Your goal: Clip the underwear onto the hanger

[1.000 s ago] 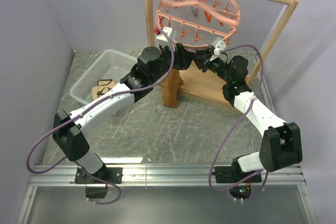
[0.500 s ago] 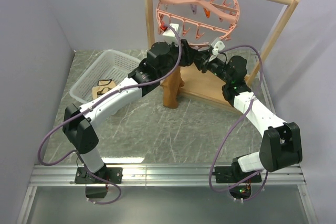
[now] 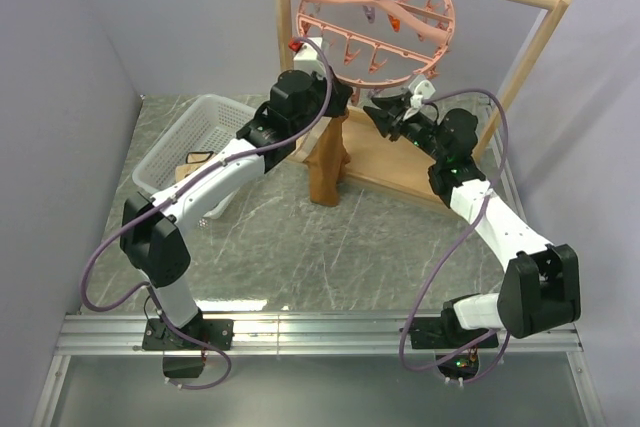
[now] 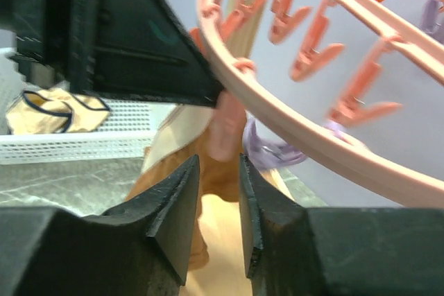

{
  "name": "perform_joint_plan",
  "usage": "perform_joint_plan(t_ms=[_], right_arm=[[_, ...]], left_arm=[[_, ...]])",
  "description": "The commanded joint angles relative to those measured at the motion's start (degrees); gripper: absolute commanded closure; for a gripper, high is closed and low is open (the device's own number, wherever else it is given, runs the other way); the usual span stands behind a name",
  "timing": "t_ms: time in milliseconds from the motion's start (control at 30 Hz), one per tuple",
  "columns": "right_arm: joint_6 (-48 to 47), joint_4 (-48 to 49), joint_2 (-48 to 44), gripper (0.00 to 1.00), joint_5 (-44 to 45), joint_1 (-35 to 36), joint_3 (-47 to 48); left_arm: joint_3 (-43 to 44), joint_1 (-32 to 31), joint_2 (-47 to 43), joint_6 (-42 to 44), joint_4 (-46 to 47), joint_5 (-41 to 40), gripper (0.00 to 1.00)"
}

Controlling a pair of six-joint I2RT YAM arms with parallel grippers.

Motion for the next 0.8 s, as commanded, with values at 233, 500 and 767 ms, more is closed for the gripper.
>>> perform_joint_plan(t_ms=[233,500,767], right_arm=[[-0.54,-4.43,-3.49,0.5,-0.46,-4.98,-0.06],[1.13,-0.65,-3.23,0.47,-1.87,-4.99,-0.6],[3.24,3.92,1.6,0.41,-3.72,-4.02,2.3]], left_arm=[[4.44,3.29,1.3,0.13,4.7,2.59,0.95],[5.06,4.87,1.83,-0.31,3.83,4.35,0.94],[5.23,5.23,2.1,-0.4,3.83,4.88,0.94]])
